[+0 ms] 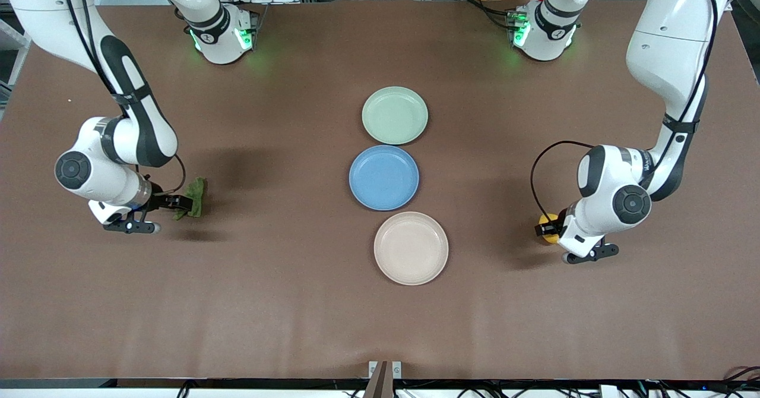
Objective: Place lemon and lettuce in plates
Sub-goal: 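Lower and close the left gripper on the lemon while the right gripper grasps lettuce, then carry the lemon to the cream plate while the right gripper carries lettuce to green plate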
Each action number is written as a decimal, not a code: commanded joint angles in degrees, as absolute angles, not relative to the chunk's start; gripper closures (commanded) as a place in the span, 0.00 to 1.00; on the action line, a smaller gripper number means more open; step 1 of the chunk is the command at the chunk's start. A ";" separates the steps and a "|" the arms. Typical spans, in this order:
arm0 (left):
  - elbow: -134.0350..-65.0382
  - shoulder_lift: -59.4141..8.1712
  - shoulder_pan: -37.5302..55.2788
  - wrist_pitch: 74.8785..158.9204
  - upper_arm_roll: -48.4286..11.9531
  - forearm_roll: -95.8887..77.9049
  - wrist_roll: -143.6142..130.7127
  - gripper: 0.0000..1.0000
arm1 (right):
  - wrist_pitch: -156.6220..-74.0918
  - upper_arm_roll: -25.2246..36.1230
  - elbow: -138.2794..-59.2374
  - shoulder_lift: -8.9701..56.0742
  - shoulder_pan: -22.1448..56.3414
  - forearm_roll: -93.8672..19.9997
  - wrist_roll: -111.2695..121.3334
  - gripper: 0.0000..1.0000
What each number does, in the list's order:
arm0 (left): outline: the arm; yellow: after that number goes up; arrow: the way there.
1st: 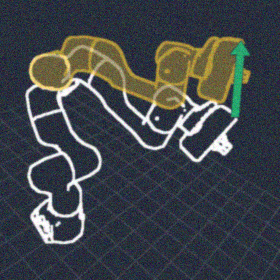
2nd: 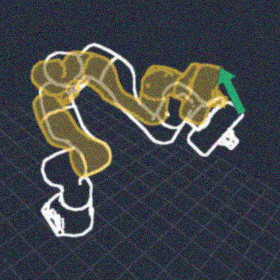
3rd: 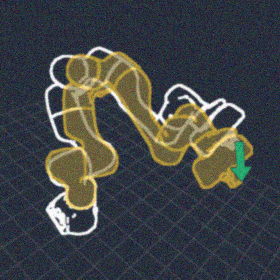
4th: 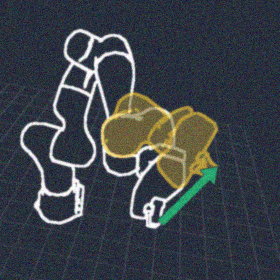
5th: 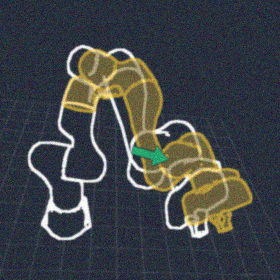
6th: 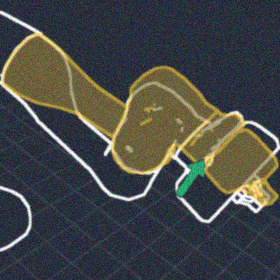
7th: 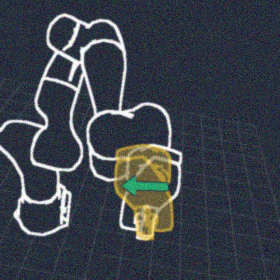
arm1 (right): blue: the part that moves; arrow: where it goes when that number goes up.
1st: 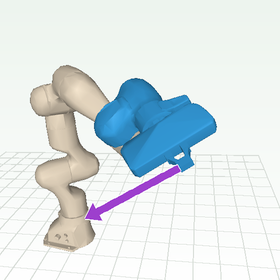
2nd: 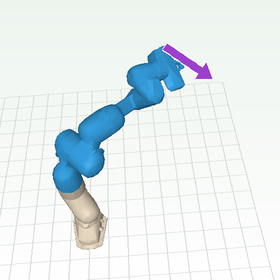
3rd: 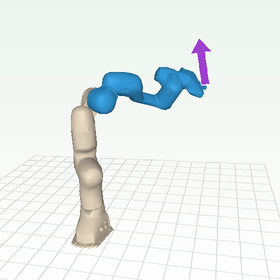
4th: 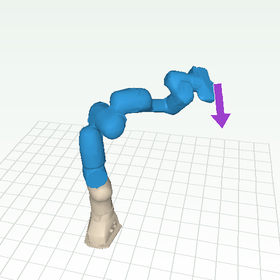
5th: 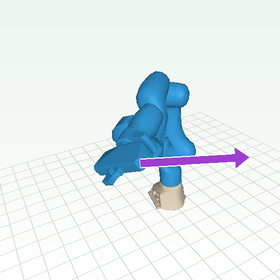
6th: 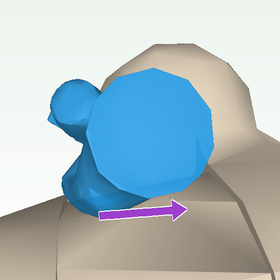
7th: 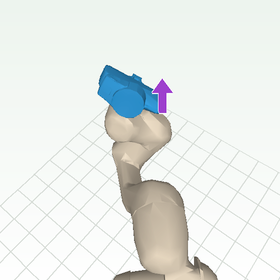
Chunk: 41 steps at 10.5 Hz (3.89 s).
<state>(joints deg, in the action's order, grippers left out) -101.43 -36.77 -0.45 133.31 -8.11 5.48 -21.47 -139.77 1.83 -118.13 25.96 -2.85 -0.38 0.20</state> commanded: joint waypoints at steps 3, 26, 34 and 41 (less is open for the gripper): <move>-96.35 -37.26 1.57 133.77 -8.79 6.16 -24.16 1.00 | -150.09 1.58 -124.18 26.54 -0.27 -1.58 -2.98 0.00; -84.64 -47.02 29.44 158.47 -3.34 -0.26 -69.17 1.00 | -101.43 -13.07 -98.62 23.99 0.70 -1.67 -3.34 1.00; -82.53 -47.99 35.51 158.39 4.57 1.31 -69.26 0.00 | -102.65 -18.19 -98.61 26.98 17.29 -12.98 -5.53 1.00; -82.35 -44.83 32.34 144.41 5.80 4.83 -59.95 0.00 | -118.03 -18.19 -98.61 33.92 30.84 -13.54 -22.05 1.00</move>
<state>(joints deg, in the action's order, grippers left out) -82.02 -46.25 32.30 146.81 5.66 3.45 -61.76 -117.12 -18.32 -99.58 32.83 29.79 -12.44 -20.00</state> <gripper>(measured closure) 0.000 0.952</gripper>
